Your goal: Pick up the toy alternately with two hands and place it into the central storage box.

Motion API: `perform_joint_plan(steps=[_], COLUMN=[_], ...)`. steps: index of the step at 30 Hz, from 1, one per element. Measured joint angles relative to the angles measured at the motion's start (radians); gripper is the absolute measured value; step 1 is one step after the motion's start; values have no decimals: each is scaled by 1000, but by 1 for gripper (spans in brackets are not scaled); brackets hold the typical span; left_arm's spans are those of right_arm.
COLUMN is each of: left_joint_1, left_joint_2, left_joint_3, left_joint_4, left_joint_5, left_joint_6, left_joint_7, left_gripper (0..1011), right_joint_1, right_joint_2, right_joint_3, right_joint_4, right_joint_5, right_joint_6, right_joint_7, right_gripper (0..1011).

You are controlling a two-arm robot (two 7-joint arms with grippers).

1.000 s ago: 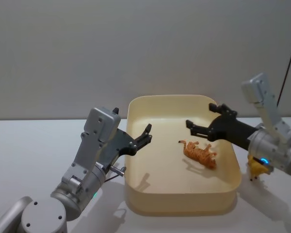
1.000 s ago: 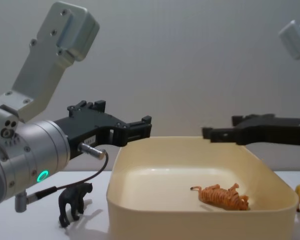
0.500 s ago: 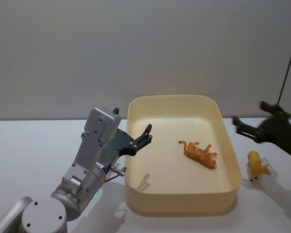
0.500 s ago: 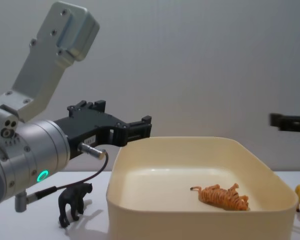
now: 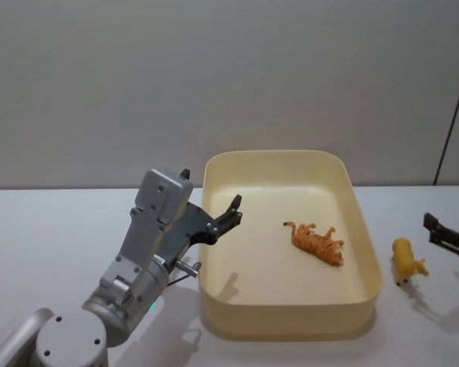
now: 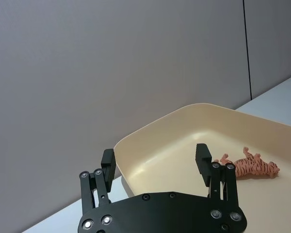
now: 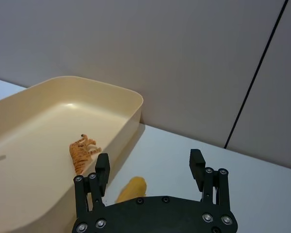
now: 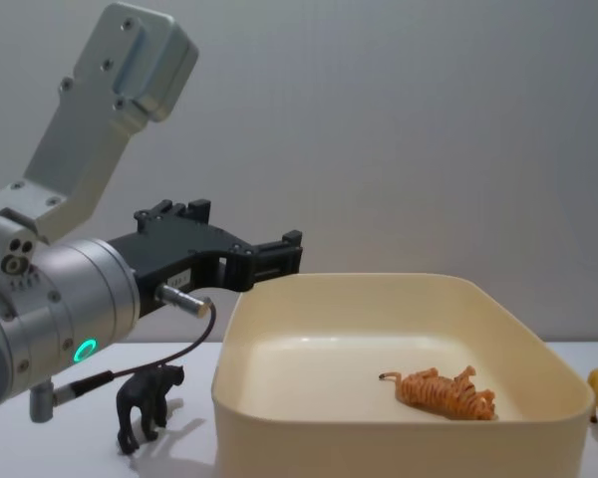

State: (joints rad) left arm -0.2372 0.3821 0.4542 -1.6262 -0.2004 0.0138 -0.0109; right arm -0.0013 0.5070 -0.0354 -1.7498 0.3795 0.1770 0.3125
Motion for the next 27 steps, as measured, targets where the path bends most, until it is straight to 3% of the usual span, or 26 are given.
perform_joint_plan(steps=[3,14,27], left_joint_1=[0,0,0], left_joint_2=[0,0,0], left_joint_3=[0,0,0], left_joint_4=[0,0,0], left_joint_5=[0,0,0], left_joint_6=[0,0,0], left_joint_7=[0,0,0], left_gripper=[1001,1001,1001], right_joint_1=[-50,-121,-112], right_joint_2=[19,34,13], right_joint_3=[17,28,3], right_joint_4=[-29,-48,2], right_joint_5=[16,33,7], right_joint_6=[10,31,43], right_joint_7=[-13,-21,-16], right_gripper=[1001,1001,1001])
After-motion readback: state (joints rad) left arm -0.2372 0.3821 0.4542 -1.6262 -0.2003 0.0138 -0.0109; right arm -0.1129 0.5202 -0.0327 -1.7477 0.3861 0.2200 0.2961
